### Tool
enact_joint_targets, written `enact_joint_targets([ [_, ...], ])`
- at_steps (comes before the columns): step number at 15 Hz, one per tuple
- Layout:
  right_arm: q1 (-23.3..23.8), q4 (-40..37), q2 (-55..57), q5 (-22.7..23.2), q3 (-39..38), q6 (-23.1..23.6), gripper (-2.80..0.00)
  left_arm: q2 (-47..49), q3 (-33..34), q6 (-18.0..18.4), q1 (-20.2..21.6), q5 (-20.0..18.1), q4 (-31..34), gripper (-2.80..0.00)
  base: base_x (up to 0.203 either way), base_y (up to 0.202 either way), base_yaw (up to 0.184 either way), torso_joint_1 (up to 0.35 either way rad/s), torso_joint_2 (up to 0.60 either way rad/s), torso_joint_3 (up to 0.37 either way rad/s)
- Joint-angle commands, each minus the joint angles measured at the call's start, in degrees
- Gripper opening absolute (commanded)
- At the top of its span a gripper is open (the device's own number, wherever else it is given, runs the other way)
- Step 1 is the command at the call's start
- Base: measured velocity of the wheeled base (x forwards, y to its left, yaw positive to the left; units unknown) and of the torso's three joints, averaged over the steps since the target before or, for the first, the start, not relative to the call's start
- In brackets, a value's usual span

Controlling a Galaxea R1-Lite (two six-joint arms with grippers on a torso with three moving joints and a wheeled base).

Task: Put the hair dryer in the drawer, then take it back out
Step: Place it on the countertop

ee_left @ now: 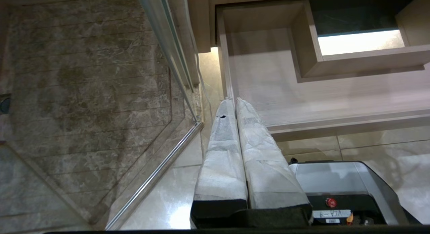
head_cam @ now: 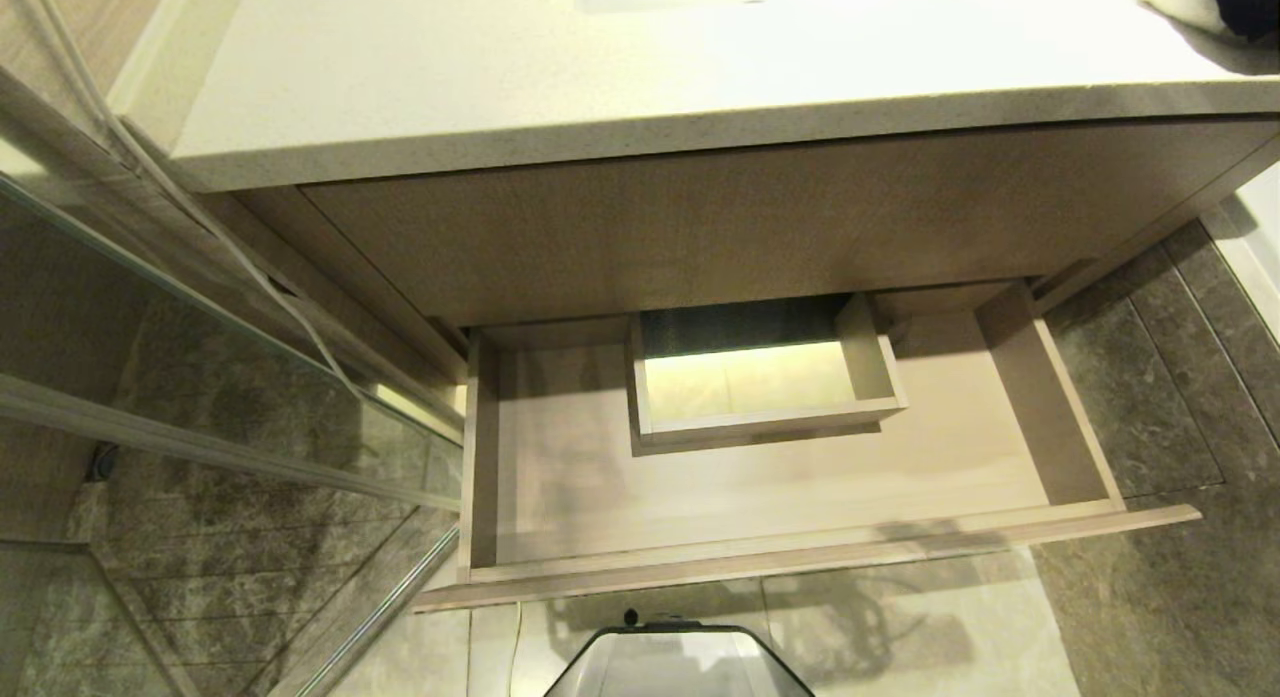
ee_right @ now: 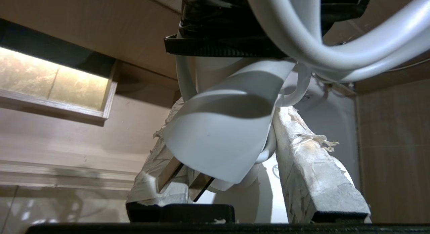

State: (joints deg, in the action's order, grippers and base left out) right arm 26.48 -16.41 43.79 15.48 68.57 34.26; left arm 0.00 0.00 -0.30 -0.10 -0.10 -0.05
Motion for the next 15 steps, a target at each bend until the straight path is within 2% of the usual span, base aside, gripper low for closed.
enact_joint_targets([
  [1,0.0,-0.6,2.6,0.1,1.9,0.2,-2.8,0.0,0.0,0.0,0.0,0.0,0.0,-2.8,0.0,0.0,0.0,0.32,-0.61,-0.29],
  [4,-0.1,-0.5,3.6,0.1,2.3,0.3,-2.8,0.0,0.1,0.0,0.0,0.0,0.0,-2.8,0.0,0.0,0.0,0.284,-0.53,-0.254],
  [8,-0.2,-0.3,3.7,0.2,1.9,0.8,-2.8,0.0,0.0,0.0,0.0,0.0,0.0,-2.8,0.0,0.0,0.0,0.166,-0.31,-0.151],
  [11,-0.2,-0.4,3.6,0.2,1.9,1.8,-2.8,0.0,0.1,0.0,0.0,0.0,0.0,-2.8,0.0,0.0,0.0,0.04,-0.02,0.023],
  [15,-0.3,-0.3,4.0,0.1,1.9,2.1,-2.8,0.0,0.0,0.0,0.0,0.0,0.0,-2.8,0.0,0.0,0.0,0.22,0.0,0.22],
])
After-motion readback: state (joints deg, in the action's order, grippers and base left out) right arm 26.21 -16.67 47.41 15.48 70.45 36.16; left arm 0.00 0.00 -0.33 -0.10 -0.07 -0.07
